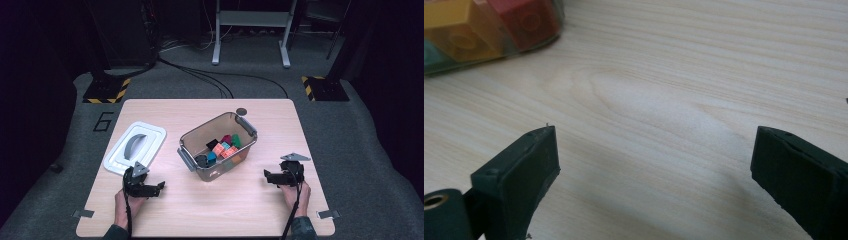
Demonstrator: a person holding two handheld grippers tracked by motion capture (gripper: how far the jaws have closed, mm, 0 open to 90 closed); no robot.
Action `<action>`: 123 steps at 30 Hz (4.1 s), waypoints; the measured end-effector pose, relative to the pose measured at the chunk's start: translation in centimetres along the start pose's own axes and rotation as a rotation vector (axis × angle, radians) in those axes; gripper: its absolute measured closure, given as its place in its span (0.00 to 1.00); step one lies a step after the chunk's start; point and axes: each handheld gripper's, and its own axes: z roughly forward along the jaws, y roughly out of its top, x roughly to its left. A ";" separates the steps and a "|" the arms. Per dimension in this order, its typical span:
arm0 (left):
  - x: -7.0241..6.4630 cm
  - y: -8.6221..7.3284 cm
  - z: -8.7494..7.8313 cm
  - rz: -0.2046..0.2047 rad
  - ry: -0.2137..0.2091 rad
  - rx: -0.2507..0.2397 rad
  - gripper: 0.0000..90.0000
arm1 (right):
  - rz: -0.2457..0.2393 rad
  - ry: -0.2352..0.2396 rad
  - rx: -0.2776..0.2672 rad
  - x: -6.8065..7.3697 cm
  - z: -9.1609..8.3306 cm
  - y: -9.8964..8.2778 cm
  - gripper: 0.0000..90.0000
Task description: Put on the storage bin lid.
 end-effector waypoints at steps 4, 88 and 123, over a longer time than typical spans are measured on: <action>-0.1 0.7 -0.5 0.030 -0.008 -0.007 0.09 | 0.009 -0.007 0.014 -0.4 0.6 -0.4 0.02; 5.4 20.0 -6.8 -0.016 0.010 -0.173 0.74 | -0.013 -0.048 0.009 -0.2 0.9 -0.6 0.03; -8.0 24.4 2.1 0.184 -0.212 -0.040 0.74 | -0.010 -0.048 0.007 -0.2 1.0 -0.5 0.02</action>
